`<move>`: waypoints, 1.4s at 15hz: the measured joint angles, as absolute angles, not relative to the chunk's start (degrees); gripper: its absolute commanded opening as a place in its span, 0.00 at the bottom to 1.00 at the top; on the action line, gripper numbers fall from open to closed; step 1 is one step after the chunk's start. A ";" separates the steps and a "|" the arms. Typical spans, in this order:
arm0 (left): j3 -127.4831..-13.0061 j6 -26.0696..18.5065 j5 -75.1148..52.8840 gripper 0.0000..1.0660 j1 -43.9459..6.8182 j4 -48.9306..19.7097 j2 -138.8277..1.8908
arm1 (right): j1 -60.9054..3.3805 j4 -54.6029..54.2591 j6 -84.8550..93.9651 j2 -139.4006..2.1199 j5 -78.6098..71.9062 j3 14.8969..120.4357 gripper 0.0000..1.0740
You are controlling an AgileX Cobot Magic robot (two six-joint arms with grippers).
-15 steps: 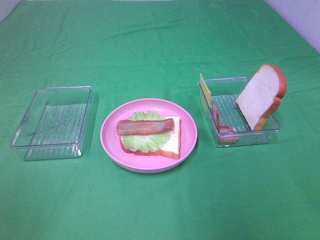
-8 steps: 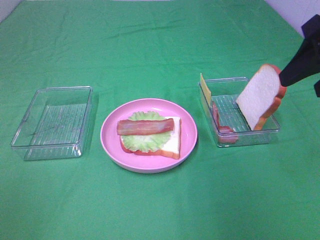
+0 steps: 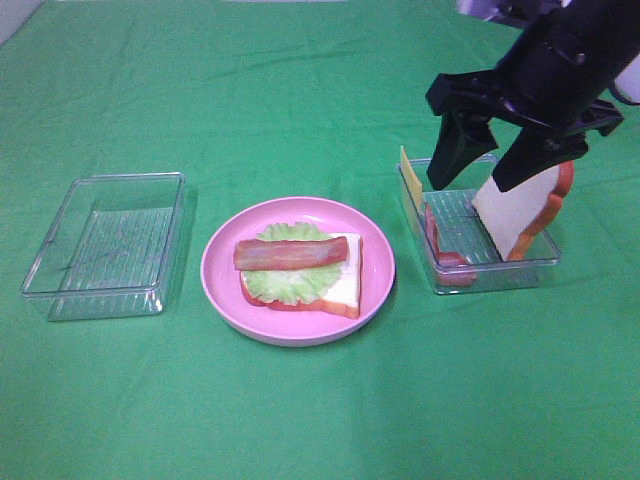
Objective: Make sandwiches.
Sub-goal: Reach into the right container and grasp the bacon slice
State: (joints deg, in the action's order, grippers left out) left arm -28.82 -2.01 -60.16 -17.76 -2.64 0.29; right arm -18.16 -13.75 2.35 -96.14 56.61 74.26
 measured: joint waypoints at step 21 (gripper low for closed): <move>-28.82 -2.01 -60.16 0.87 -17.76 -2.69 0.29 | -21.37 -4.58 -2.92 -119.98 59.47 90.07 0.00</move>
State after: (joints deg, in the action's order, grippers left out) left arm -28.82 -2.01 -60.16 -17.76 -2.69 0.29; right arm -21.37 -4.58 -2.92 -119.98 59.47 90.07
